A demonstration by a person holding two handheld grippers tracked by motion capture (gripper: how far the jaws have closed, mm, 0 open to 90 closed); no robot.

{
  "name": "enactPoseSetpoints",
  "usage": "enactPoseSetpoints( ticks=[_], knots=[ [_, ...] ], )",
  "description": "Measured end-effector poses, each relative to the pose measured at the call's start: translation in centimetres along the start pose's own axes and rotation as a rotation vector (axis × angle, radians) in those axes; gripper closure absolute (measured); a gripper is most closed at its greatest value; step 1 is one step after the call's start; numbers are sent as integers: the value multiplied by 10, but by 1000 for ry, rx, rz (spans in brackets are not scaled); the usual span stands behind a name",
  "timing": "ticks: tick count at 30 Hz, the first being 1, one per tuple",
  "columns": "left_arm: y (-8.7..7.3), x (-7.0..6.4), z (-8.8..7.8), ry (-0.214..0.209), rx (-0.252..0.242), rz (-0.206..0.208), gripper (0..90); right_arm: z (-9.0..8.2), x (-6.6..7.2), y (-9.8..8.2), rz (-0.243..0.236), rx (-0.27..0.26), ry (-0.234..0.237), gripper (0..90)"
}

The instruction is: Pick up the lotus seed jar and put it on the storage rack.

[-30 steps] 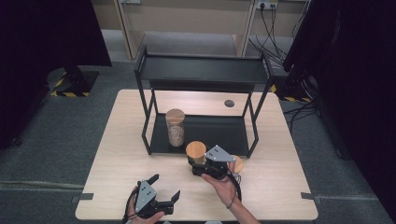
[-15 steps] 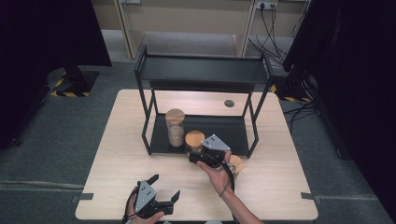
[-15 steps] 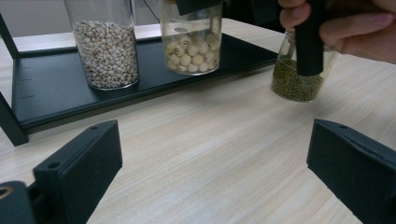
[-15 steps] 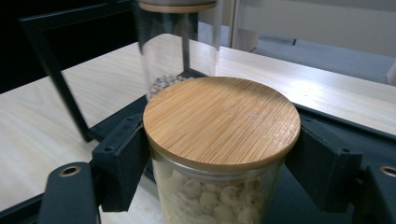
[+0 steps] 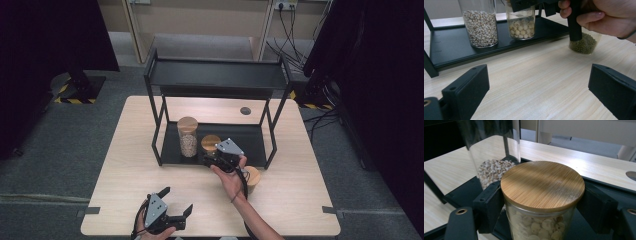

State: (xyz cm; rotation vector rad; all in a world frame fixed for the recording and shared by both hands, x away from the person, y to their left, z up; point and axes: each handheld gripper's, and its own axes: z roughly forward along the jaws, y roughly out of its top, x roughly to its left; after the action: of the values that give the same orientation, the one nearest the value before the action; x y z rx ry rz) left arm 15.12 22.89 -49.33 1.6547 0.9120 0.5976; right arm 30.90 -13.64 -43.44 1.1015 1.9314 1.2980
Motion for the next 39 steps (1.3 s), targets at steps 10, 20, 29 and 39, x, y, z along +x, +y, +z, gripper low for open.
enactPoseSetpoints(
  ticks=[10,20,29,39],
  knots=[
    [0,0,0,-4,-1,2,27,13,7,0,9,5,-48,252],
    [0,-1,0,-6,1,3,27,18,8,-5,37,-1,-58,251],
    [0,-1,0,-8,0,5,27,11,11,2,102,19,-79,150],
    [0,-1,0,-7,0,7,27,-8,10,6,107,14,-48,69]
  ],
)
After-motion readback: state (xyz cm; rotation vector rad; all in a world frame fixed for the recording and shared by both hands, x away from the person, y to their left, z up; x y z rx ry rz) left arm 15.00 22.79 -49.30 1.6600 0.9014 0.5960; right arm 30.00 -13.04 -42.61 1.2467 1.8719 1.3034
